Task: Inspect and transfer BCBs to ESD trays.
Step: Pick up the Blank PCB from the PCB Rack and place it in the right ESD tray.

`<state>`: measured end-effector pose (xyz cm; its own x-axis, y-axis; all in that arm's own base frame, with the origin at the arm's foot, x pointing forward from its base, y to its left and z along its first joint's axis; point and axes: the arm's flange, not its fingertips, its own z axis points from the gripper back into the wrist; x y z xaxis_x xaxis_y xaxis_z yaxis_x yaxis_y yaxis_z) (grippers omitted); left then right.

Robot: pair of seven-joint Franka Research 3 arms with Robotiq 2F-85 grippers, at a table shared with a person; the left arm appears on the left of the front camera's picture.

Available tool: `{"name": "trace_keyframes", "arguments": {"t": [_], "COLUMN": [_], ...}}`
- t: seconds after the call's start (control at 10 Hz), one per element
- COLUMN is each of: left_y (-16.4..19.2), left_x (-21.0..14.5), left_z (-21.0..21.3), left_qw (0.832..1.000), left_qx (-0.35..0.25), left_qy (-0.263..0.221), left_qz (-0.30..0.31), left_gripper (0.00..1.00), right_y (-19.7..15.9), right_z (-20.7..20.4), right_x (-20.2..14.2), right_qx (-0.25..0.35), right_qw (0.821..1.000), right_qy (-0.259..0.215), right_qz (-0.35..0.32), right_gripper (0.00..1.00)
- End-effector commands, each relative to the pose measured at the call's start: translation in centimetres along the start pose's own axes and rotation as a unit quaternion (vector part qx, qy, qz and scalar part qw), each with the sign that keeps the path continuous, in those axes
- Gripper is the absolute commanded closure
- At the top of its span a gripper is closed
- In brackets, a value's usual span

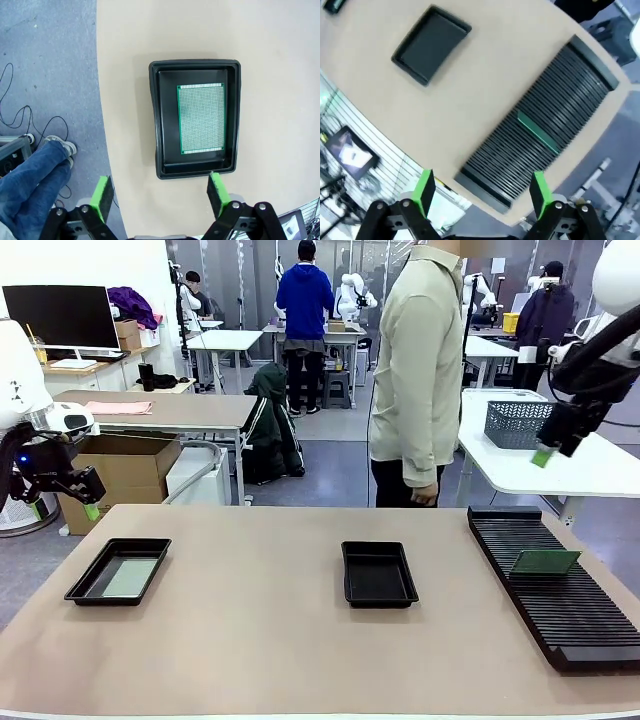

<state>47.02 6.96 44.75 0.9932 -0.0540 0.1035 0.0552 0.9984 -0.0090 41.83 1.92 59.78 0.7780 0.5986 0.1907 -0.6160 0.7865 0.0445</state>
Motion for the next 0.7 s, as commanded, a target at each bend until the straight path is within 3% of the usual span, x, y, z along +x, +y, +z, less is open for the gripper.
{"name": "trace_keyframes", "arguments": {"t": [0.0, 0.4, 0.6], "left_y": [0.1, 0.1, 0.1], "left_x": [-0.1, -0.1, -0.1], "left_z": [-0.1, -0.1, -0.1], "left_qw": [1.0, 1.0, 1.0], "left_qx": [0.001, 0.001, 0.001], "left_qy": [-0.002, -0.002, -0.002], "left_qz": [0.001, 0.001, 0.001], "left_gripper": [0.0, 0.0, 0.0], "right_y": [-1.9, -5.5, -6.8], "right_z": [0.8, 1.6, 1.9], "right_x": [-0.6, -2.1, -2.6], "right_qx": [-0.035, -0.029, -0.012], "right_qw": [0.995, 0.973, 0.958], "right_qy": [0.059, 0.074, 0.057], "right_qz": [0.077, 0.215, 0.279], "right_gripper": [0.0, 0.0, 0.0]}}
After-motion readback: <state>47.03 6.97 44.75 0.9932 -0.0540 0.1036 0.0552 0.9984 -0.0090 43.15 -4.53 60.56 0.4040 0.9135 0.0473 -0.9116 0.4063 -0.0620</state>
